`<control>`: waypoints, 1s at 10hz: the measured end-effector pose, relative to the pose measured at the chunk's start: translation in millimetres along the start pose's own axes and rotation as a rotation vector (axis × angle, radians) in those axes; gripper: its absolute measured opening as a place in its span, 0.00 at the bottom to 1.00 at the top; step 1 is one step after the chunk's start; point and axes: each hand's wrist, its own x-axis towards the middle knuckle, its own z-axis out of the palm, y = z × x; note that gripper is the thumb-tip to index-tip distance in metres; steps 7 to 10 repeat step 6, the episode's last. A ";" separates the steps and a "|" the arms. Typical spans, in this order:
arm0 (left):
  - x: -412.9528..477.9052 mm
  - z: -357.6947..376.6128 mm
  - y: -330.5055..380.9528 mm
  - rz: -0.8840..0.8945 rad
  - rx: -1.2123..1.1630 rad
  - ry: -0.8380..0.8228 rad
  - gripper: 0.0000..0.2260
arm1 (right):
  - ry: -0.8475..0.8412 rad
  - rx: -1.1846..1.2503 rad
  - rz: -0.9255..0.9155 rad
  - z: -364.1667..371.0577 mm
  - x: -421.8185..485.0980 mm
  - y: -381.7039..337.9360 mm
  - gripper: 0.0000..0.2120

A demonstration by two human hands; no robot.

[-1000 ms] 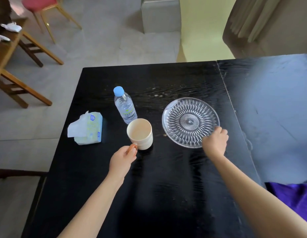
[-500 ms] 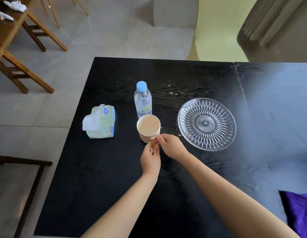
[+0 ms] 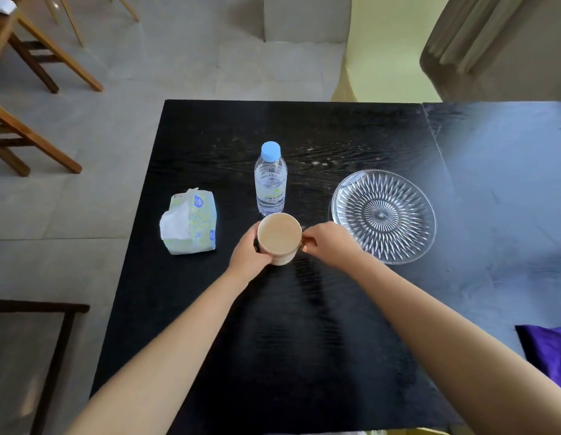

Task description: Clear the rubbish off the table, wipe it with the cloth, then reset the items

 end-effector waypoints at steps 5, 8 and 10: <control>3.8 -6.8 -14.0 -0.017 0.073 0.039 0.32 | 0.232 0.393 0.268 16.1 -4.1 5.1 0.15; -5.0 -6.9 -19.6 -0.161 0.257 0.059 0.26 | 0.147 0.356 0.352 23.9 -27.4 10.5 0.18; -5.0 -6.9 -19.6 -0.161 0.257 0.059 0.26 | 0.147 0.356 0.352 23.9 -27.4 10.5 0.18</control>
